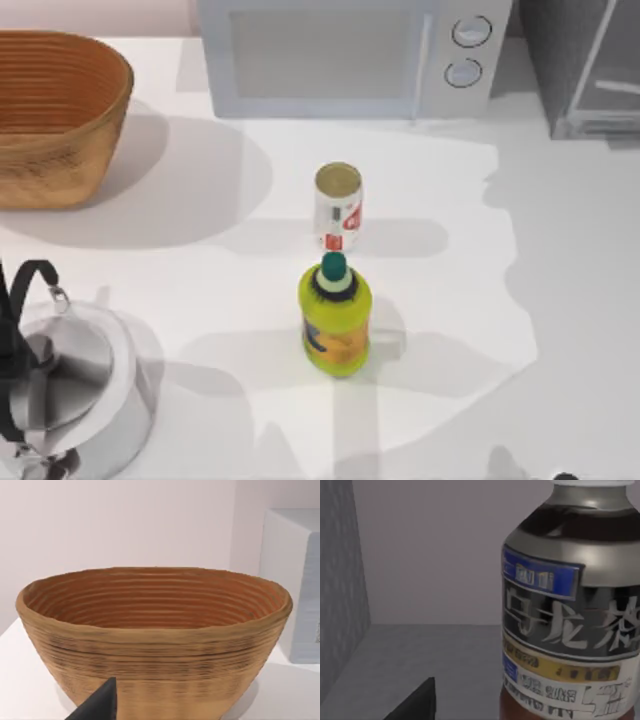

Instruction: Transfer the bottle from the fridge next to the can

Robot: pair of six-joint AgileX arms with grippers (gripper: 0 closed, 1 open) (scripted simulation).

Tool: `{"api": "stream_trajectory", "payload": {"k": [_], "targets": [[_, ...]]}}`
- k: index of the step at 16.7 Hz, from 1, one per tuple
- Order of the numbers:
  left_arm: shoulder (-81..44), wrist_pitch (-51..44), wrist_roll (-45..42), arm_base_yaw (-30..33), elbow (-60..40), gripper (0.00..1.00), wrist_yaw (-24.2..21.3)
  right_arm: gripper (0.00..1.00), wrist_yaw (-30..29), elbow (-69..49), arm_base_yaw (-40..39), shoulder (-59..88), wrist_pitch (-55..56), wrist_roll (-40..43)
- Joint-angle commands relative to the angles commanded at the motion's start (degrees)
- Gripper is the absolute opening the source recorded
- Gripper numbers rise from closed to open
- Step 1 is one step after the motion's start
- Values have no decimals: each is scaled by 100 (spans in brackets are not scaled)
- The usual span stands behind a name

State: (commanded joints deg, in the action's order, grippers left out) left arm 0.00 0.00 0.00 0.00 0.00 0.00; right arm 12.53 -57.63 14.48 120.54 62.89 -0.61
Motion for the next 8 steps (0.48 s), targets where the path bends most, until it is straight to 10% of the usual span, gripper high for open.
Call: {"api": "stream_trajectory", "payload": {"k": [8], "targets": [[0, 0, 0, 0, 0, 100, 0, 100, -92, -782, -84, 430, -352, 4]]}}
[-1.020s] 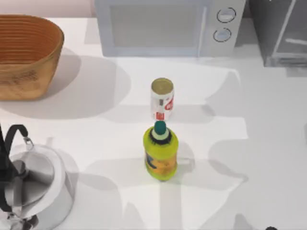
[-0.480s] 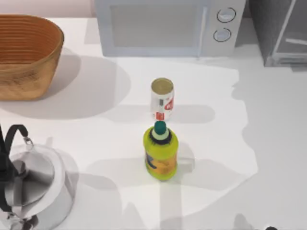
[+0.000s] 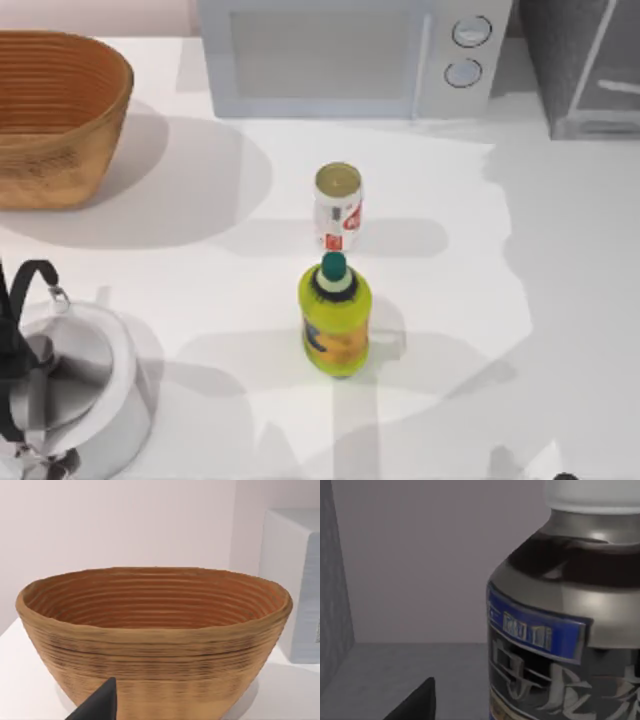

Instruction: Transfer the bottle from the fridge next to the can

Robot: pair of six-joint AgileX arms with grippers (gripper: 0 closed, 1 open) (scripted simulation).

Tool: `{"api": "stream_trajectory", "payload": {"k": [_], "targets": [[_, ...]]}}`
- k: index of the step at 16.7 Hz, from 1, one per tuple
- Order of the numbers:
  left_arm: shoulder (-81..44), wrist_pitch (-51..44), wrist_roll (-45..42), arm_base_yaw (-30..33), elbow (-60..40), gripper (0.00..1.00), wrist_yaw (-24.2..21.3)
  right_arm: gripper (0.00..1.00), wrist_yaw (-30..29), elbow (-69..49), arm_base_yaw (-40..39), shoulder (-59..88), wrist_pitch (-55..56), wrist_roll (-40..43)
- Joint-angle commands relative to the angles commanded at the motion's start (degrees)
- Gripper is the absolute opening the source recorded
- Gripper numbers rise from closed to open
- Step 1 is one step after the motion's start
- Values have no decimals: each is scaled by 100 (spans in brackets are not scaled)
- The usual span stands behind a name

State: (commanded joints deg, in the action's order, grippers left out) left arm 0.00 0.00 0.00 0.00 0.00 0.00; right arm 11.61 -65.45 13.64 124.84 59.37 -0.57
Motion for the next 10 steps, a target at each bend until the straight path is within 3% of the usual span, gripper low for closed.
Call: {"api": "stream_trajectory", "payload": {"k": [4, 9, 10], "targets": [[0, 0, 0, 0, 0, 100, 0, 100, -72, -775, -69, 411, -358, 4], [0, 0, 0, 0, 0, 100, 0, 100, -86, -902, -83, 481, -424, 5], [0, 0, 0, 0, 0, 100, 0, 92, -86, -902, -83, 481, -424, 5]]}}
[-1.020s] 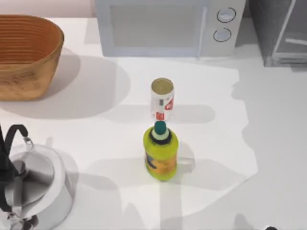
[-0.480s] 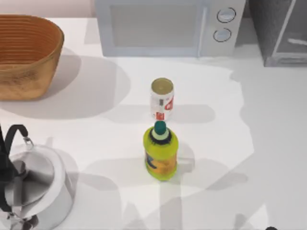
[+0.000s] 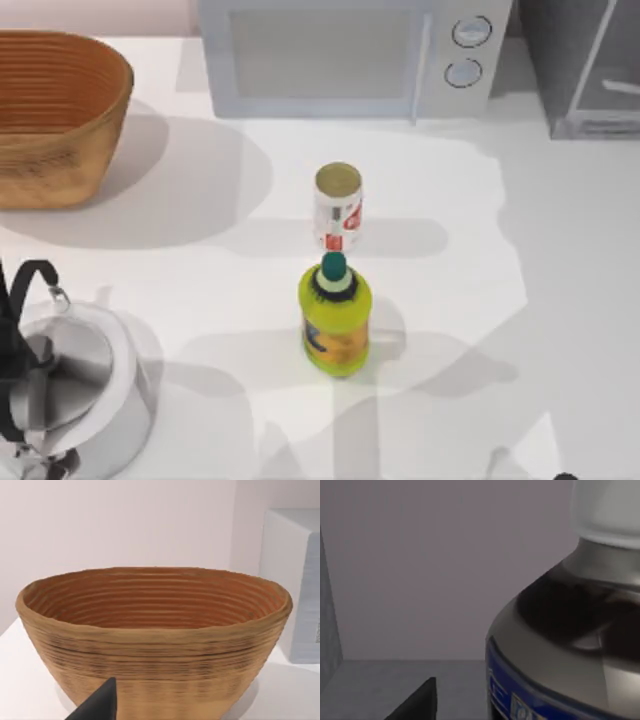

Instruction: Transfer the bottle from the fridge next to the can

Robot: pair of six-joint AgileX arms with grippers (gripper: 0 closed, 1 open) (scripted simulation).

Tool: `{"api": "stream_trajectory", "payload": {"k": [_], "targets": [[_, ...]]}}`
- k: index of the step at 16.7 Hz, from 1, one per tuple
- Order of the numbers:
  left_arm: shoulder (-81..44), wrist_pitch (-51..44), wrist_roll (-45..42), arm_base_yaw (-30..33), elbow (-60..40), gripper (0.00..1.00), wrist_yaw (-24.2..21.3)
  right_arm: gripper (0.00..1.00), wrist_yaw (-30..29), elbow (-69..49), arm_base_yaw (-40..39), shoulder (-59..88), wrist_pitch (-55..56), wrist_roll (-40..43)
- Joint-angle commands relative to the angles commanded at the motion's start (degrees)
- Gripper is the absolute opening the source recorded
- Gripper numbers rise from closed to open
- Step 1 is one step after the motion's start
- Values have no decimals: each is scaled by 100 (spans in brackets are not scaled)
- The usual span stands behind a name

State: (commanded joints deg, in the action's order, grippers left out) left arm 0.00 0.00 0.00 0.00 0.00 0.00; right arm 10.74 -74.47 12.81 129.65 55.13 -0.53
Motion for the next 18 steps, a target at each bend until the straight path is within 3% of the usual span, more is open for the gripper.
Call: {"api": "stream_trajectory", "payload": {"k": [12, 18], "targets": [[0, 0, 0, 0, 0, 100, 0, 2, 0, 0, 0, 0, 0, 0], [0, 0, 0, 0, 0, 100, 0, 0, 0, 0, 0, 0, 0, 0]]}}
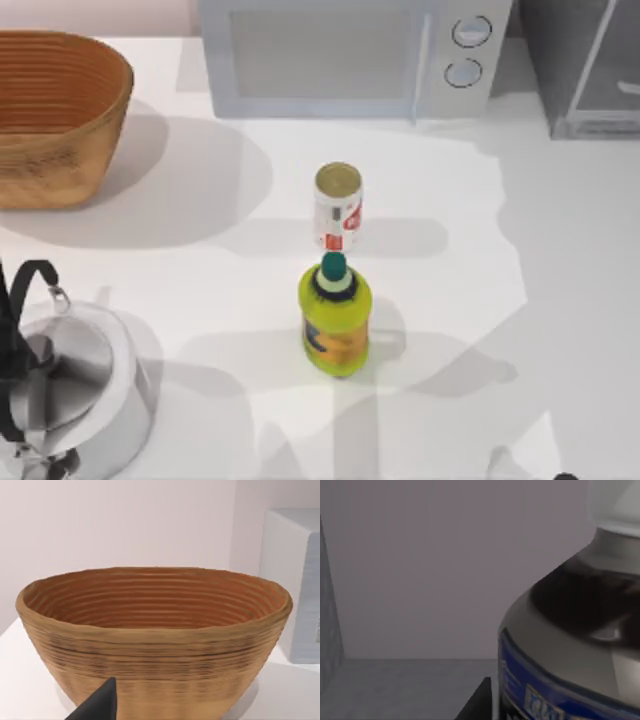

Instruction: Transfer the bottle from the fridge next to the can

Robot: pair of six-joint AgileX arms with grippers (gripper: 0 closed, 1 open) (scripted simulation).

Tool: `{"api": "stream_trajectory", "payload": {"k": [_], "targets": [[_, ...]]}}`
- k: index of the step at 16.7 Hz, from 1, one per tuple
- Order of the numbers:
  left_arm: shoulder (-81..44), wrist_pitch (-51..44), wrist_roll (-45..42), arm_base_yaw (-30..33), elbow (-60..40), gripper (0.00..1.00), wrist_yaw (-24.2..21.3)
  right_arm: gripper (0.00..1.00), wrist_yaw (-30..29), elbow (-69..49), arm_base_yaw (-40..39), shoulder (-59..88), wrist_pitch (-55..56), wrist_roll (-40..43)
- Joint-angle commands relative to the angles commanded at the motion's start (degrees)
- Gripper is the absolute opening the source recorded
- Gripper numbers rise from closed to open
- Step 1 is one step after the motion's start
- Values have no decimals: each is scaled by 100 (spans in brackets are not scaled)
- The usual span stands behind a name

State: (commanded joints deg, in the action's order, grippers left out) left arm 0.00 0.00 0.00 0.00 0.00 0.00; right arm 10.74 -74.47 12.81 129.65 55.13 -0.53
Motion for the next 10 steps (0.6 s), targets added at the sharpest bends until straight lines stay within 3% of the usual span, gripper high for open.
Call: {"api": "stream_trajectory", "payload": {"k": [10], "targets": [[0, 0, 0, 0, 0, 100, 0, 0, 8, -203, 18, -563, -815, -13]]}}
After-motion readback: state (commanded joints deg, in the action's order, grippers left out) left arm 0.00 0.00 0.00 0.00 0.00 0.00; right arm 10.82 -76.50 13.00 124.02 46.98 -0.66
